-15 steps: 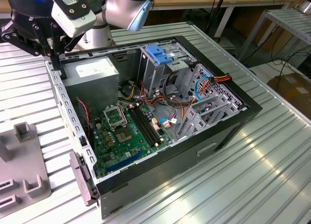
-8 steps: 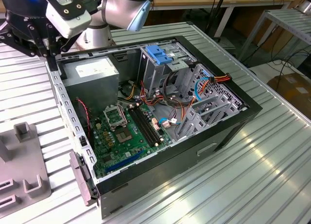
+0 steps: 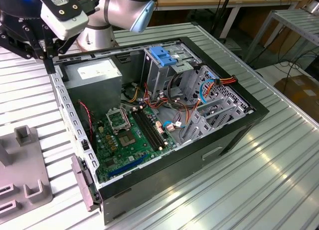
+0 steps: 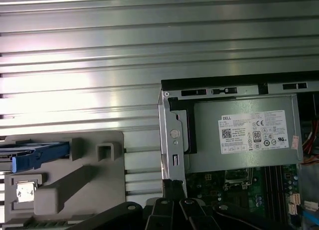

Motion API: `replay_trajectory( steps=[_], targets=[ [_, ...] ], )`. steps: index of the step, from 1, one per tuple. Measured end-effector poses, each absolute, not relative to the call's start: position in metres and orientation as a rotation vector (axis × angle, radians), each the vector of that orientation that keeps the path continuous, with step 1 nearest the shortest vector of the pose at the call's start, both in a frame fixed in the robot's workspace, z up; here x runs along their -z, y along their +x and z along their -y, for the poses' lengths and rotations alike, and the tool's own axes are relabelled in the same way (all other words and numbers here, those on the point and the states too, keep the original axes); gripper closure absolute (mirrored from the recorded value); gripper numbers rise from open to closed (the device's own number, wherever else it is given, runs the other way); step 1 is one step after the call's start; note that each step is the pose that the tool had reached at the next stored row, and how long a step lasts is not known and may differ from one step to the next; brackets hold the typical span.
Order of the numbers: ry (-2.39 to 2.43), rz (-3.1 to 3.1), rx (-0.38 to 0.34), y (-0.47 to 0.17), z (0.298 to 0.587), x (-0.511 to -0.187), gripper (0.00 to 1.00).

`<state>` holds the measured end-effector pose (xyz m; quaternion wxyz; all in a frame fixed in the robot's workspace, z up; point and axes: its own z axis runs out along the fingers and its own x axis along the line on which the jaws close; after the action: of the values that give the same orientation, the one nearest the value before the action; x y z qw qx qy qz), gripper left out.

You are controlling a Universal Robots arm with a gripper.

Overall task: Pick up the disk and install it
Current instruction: 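Reach for the disk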

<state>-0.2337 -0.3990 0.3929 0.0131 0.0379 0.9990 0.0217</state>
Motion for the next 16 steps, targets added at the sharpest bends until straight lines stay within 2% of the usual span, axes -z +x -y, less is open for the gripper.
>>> replay_trajectory(
  steps=[16],
  targets=[
    [0.118, -3.112, -0.068, -0.252, 0.399, -0.393, 0.9]
  ],
)
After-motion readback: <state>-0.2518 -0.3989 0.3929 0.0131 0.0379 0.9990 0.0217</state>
